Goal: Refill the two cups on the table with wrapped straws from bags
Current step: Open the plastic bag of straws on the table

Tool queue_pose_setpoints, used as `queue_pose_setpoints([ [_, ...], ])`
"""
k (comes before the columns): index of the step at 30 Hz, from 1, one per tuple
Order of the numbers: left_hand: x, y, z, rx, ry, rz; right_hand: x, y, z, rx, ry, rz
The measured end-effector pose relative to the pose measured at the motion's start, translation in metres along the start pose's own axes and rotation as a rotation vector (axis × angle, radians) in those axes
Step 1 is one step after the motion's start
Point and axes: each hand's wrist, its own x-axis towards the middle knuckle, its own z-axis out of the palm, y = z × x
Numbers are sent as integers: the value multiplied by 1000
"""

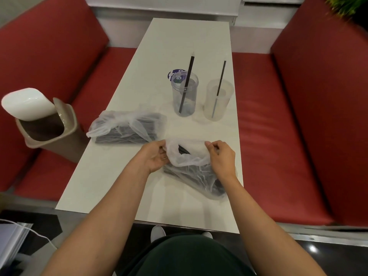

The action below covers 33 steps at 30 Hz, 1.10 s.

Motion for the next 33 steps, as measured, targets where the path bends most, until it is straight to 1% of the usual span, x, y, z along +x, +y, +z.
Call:
queue_pose_setpoints([
  [2,-1,5,2,-163,-44,-37,1,-5,-2,-11,-6,-41],
  [4,-6,10,8,-239,-87,-56,6,-20,-6,59,38,-57],
  [6,-4,13,11,-291,-88,-25,12,-35,-10,128,53,-31],
  [7,-2,13,12,-320,-97,0,15,-40,-13,155,19,-1],
  [9,-1,8,8,-263,-128,54,16,-39,-20,161,-131,63],
  [11,5,-6,0,-125,-59,129,11,-23,-25,43,-262,47],
  [12,7,-16,-6,-34,12,169,7,-13,-25,-20,-278,23],
  [14,8,-31,-14,143,96,221,0,0,-24,-36,-204,29],
  [16,12,-43,-17,229,143,221,-5,-3,-20,70,-109,100],
  [18,12,-44,-14,192,163,222,-7,-12,-15,240,-28,180],
  [19,13,-43,-12,148,157,212,-8,-16,-13,284,17,197],
  [20,13,-40,-9,86,146,178,-10,-19,-12,261,56,197],
  [22,10,-33,-5,-73,121,94,-14,-18,-13,92,95,167],
  [25,11,-28,-5,-270,91,4,-18,-6,-14,-161,40,57],
  [27,12,-28,-5,-367,64,13,-14,4,-14,-338,37,-28],
  [30,6,-28,1,-377,23,99,-4,5,-13,-531,98,-161],
  [31,6,-30,3,-353,1,130,0,2,-14,-582,123,-190],
  [33,9,-35,3,-231,-3,195,5,-2,-17,-719,136,-315],
])
